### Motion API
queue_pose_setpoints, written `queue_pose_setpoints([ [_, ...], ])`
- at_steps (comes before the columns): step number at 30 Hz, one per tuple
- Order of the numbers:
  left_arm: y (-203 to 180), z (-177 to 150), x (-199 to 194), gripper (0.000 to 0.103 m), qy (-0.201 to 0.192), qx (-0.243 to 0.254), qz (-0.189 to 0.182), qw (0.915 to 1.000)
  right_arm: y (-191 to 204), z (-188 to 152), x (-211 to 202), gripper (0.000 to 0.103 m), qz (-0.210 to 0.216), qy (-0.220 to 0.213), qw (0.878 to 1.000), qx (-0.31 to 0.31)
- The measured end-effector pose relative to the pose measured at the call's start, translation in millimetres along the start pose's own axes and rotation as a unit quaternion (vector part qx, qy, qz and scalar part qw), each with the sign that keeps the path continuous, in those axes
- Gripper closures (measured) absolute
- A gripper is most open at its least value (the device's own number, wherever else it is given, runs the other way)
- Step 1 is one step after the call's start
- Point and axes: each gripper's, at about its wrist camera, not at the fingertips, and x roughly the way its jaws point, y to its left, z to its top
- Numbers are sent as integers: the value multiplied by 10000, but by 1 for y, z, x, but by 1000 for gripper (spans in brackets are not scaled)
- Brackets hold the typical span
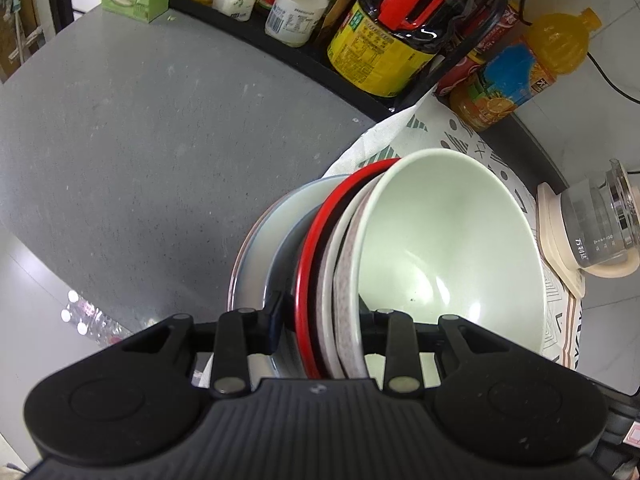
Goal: Organize plates and bowls
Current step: 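Lower the bowl stack onto the plate stack and open both tools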
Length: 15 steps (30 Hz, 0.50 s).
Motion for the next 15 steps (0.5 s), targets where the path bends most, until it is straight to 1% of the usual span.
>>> queue_pose_setpoints([
  [3, 2, 0, 0, 72, 11, -103, 21, 9999, 1, 1, 0, 73, -20, -18, 10000, -61],
  [5, -2, 2, -4, 70, -95, -28, 159, 9998, 0, 1, 0, 72, 39, -51, 10000, -35],
  [8, -5, 8, -13, 65, -159, -6, 236, 9996, -1, 1, -2, 69, 77, -77, 9999, -10],
  [9, -5, 9, -17, 61, -206, -19, 241, 9995, 0, 1, -5, 62, 81, -129, 9999, -38],
  [10, -6, 10, -22, 55, -264, -33, 264, 9993, 1, 1, -8, 53, 85, -185, 9998, -76],
  [11, -7, 11, -26, 51, -320, -45, 304, 9990, 1, 1, -13, 48, 99, -254, 9996, -107],
  [13, -12, 11, -35, 40, -426, -19, 343, 9985, 1, 2, -22, 43, 101, -390, 9991, -113],
  [14, -14, 11, -40, 37, -488, 9, 326, 9983, -1, 2, -26, 41, 104, -454, 9989, -84],
  [15, -16, 10, -45, 28, -544, 53, 305, 9980, -3, 2, -31, 36, 115, -518, 9986, -45],
])
